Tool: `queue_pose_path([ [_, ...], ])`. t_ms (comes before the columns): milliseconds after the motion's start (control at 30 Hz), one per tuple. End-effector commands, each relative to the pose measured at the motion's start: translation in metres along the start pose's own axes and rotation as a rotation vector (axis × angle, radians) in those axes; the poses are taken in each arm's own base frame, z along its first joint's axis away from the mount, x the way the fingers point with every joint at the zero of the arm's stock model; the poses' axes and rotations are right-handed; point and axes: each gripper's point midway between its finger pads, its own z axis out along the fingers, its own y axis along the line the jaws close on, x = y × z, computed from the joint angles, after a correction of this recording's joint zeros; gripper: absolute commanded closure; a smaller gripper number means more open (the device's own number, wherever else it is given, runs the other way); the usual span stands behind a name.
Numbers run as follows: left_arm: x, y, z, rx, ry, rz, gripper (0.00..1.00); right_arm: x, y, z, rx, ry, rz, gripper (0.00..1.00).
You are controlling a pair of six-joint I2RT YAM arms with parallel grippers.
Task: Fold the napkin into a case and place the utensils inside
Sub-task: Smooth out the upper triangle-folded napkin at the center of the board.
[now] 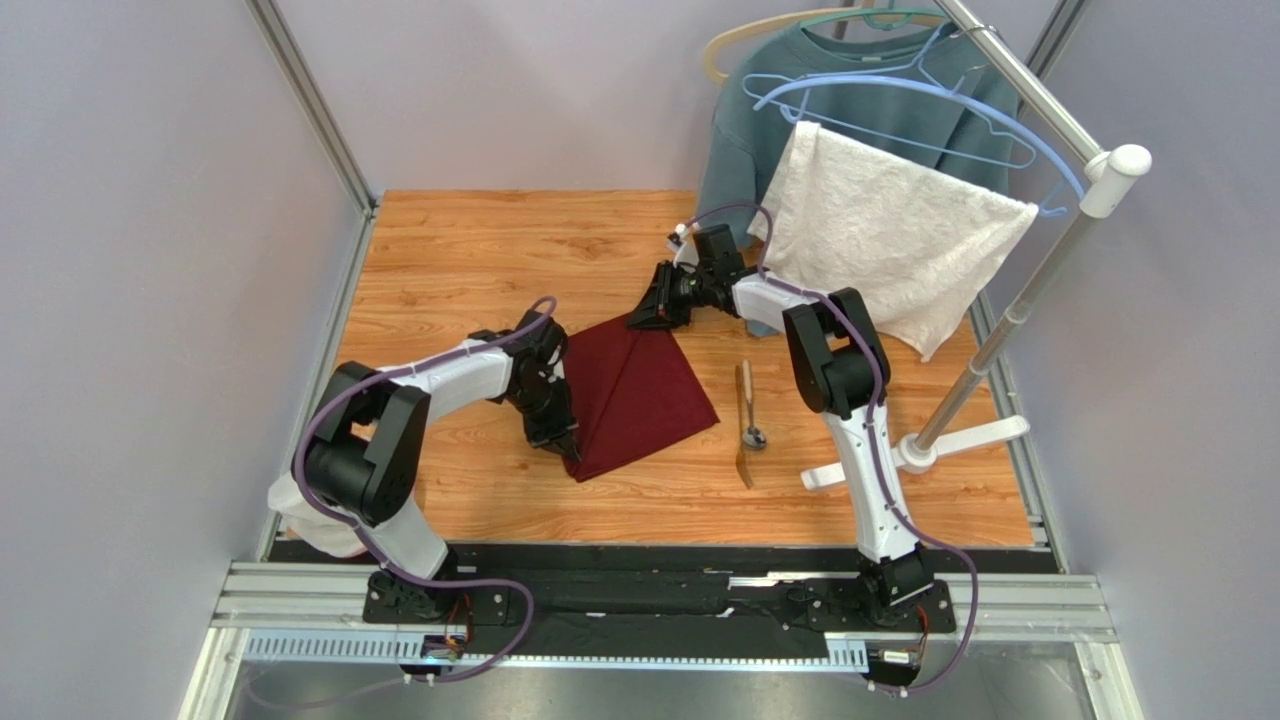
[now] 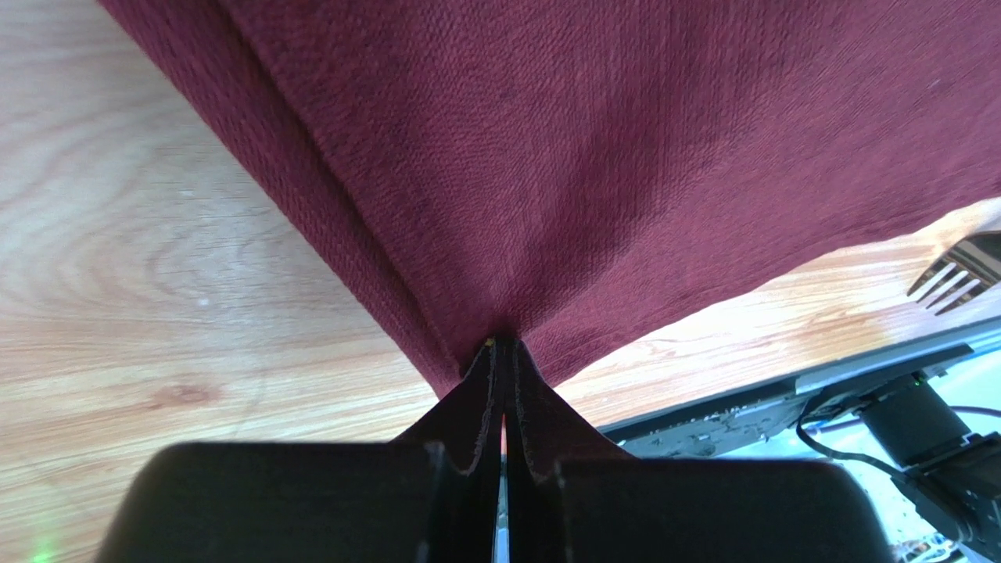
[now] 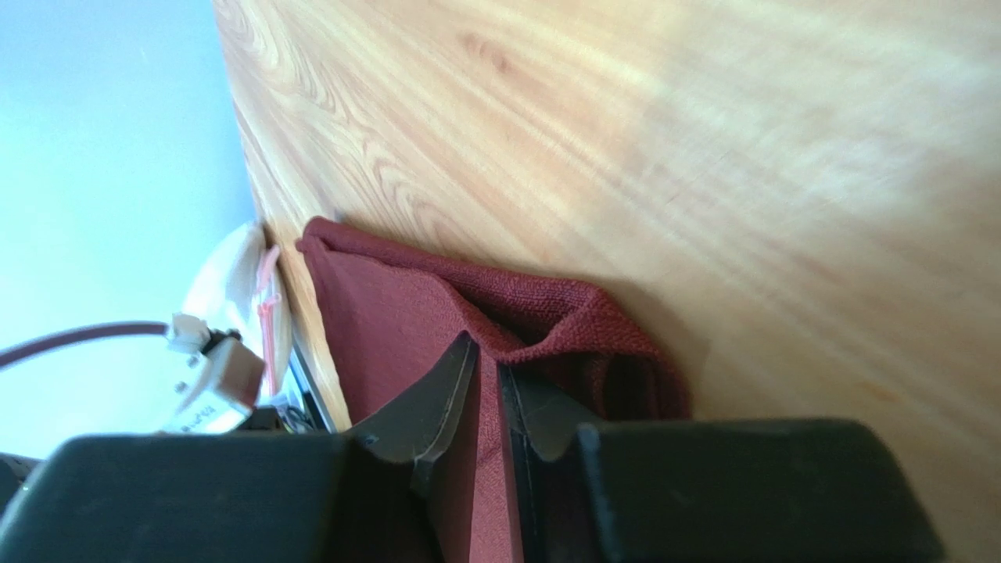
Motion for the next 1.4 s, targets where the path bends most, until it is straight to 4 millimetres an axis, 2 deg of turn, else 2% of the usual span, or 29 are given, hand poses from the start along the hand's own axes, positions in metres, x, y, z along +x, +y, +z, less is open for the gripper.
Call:
queue_pose_path([
  [0,0.006,-0.009,0.002,0.019,-0.01,0.012,1.0,-0.036,0.013,-0.009,-0.054,-0.088,-0.026,0.81],
  [133,0.011,-0.018,-0.012,0.056,-0.032,0.025,1.0,-0.034,0.026,-0.014,-0.074,-0.071,-0.04,0.79],
  [167,0.009,-0.024,-0.021,0.074,-0.058,0.035,1.0,-0.033,0.032,-0.017,-0.081,-0.068,-0.05,0.79],
  [233,0.008,-0.025,-0.029,0.075,-0.075,0.036,1.0,-0.029,0.032,-0.021,-0.062,-0.062,-0.053,0.78],
  [300,0.007,-0.026,-0.036,0.069,-0.092,0.037,1.0,-0.026,0.045,-0.028,-0.071,-0.067,-0.078,0.76],
  [333,0.007,-0.026,-0.037,0.068,-0.095,0.034,1.0,-0.022,0.045,-0.028,-0.066,-0.065,-0.081,0.75],
  [500,0.013,-0.011,-0.024,0.016,-0.071,-0.003,1.0,-0.02,0.05,-0.02,-0.097,-0.053,-0.078,0.74],
  [667,0.023,0.005,-0.002,-0.007,-0.029,-0.028,1.0,-0.024,0.021,-0.001,-0.066,-0.054,-0.035,0.73],
  [700,0.026,0.006,0.001,-0.008,-0.014,-0.032,1.0,-0.03,0.024,0.0,-0.072,-0.064,-0.04,0.73],
  [733,0.028,0.009,0.006,-0.021,0.006,-0.036,1.0,-0.03,0.015,0.006,-0.066,-0.057,-0.024,0.73],
  [767,0.029,0.01,0.008,-0.018,0.011,-0.029,1.0,-0.031,0.013,0.008,-0.069,-0.055,-0.02,0.73],
  [800,0.03,0.009,0.01,-0.015,0.023,-0.029,1.0,-0.037,0.018,0.009,-0.075,-0.065,-0.026,0.73],
  [833,0.03,0.011,0.012,-0.022,0.032,-0.023,1.0,-0.038,0.01,0.012,-0.065,-0.066,-0.017,0.73],
  [900,0.028,0.009,0.011,-0.022,0.027,-0.016,1.0,-0.042,0.01,0.013,-0.065,-0.069,-0.012,0.73],
  [1000,0.019,0.003,-0.004,-0.018,-0.027,0.014,0.99,-0.045,0.013,0.01,-0.067,-0.066,-0.01,0.73],
  [1133,0.002,-0.016,-0.043,0.024,-0.127,0.076,0.83,-0.054,0.033,-0.002,-0.061,-0.075,-0.067,0.72],
  [1167,-0.003,-0.024,-0.054,0.044,-0.15,0.083,0.79,-0.051,0.032,-0.006,-0.039,-0.061,-0.059,0.71],
  [1200,-0.011,-0.024,-0.062,0.06,-0.169,0.069,0.76,-0.056,0.042,-0.014,-0.02,-0.083,-0.079,0.69],
  [1267,-0.023,-0.027,-0.08,0.101,-0.217,0.064,0.67,-0.052,0.041,-0.025,0.033,-0.076,-0.104,0.65],
  [1300,-0.035,-0.02,-0.089,0.115,-0.244,0.026,0.64,-0.055,0.042,-0.031,0.075,-0.096,-0.12,0.6],
  [1333,-0.041,-0.016,-0.094,0.124,-0.258,0.017,0.61,-0.058,0.052,-0.044,0.098,-0.114,-0.15,0.55],
  [1367,-0.05,-0.014,-0.101,0.141,-0.277,0.006,0.6,-0.052,0.05,-0.052,0.144,-0.102,-0.174,0.51],
])
